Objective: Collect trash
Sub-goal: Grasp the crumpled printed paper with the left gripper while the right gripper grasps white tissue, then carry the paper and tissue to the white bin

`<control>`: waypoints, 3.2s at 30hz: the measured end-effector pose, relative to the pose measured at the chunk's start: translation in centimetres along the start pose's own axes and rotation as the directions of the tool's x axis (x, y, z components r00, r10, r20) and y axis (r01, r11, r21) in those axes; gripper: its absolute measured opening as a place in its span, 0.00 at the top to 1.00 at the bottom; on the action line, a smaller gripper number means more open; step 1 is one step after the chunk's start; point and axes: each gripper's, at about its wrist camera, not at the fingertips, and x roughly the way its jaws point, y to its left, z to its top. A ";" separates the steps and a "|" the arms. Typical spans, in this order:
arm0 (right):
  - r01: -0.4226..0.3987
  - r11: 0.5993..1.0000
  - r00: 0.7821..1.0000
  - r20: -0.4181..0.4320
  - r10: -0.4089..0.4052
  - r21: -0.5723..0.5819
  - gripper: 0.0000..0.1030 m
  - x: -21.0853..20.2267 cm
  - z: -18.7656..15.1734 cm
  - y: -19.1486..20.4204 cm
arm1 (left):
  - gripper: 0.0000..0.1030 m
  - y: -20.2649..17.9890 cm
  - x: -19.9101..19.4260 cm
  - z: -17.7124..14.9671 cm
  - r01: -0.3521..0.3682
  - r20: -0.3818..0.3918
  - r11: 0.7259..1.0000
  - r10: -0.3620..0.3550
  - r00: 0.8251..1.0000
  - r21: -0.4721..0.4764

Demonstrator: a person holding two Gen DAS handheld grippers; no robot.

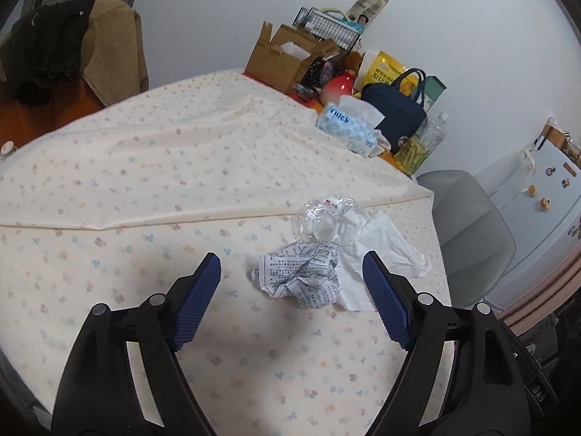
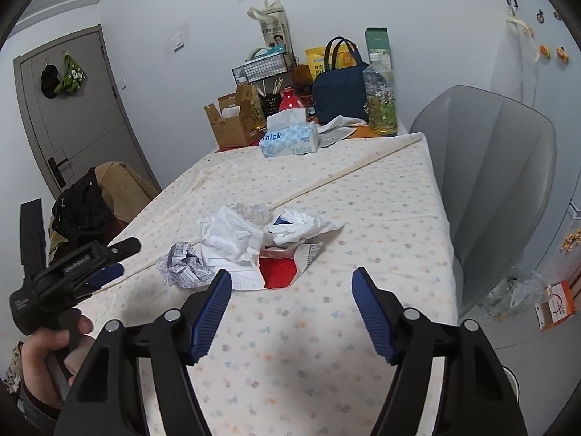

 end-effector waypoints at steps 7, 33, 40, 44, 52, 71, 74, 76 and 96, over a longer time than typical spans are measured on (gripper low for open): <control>-0.020 1.000 0.999 -0.041 0.020 -0.008 0.41 2.9 0.5 0.6 | 0.22 -0.6 3.7 -0.7 -0.011 -0.053 1.000 0.011 0.999 0.006; -0.060 0.983 0.988 -0.150 0.034 -0.172 0.80 12.3 3.1 5.3 | 0.63 2.8 1.3 0.3 -0.037 -0.022 0.998 0.035 0.999 -0.057; -0.091 0.977 0.991 -0.119 0.069 -0.193 0.98 9.6 2.8 6.2 | 0.63 2.3 0.0 0.2 -0.026 -0.002 0.999 0.026 1.000 -0.043; -0.088 0.978 0.994 -0.083 0.073 -0.189 0.98 7.0 2.7 6.1 | 0.63 1.3 -0.7 0.1 -0.010 0.011 1.000 0.010 1.000 -0.021; -0.066 0.984 0.998 0.002 0.068 -0.168 0.98 1.0 2.4 4.9 | 0.63 -1.4 -1.9 -0.6 0.031 0.021 0.999 -0.031 0.999 0.027; 0.073 0.997 0.995 0.059 -0.074 0.031 0.98 -7.0 -1.4 -6.2 | 0.63 -11.9 -1.1 -4.4 0.162 -0.064 0.963 -0.151 0.986 0.215; 0.104 0.992 0.992 0.068 -0.108 0.067 0.98 -8.5 -2.0 -8.4 | 0.63 -14.0 -0.8 -5.0 0.184 -0.082 0.952 -0.169 0.982 0.246; 0.128 0.987 0.988 0.073 -0.135 0.095 0.98 -9.5 -2.3 -10.0 | 0.63 -15.5 -0.4 -5.5 0.202 -0.100 0.943 -0.182 0.978 0.264; 0.322 0.887 0.933 0.047 -0.357 0.331 0.98 -16.6 -7.9 -23.8 | 0.63 -31.7 3.8 -14.3 0.377 -0.298 0.801 -0.259 0.919 0.465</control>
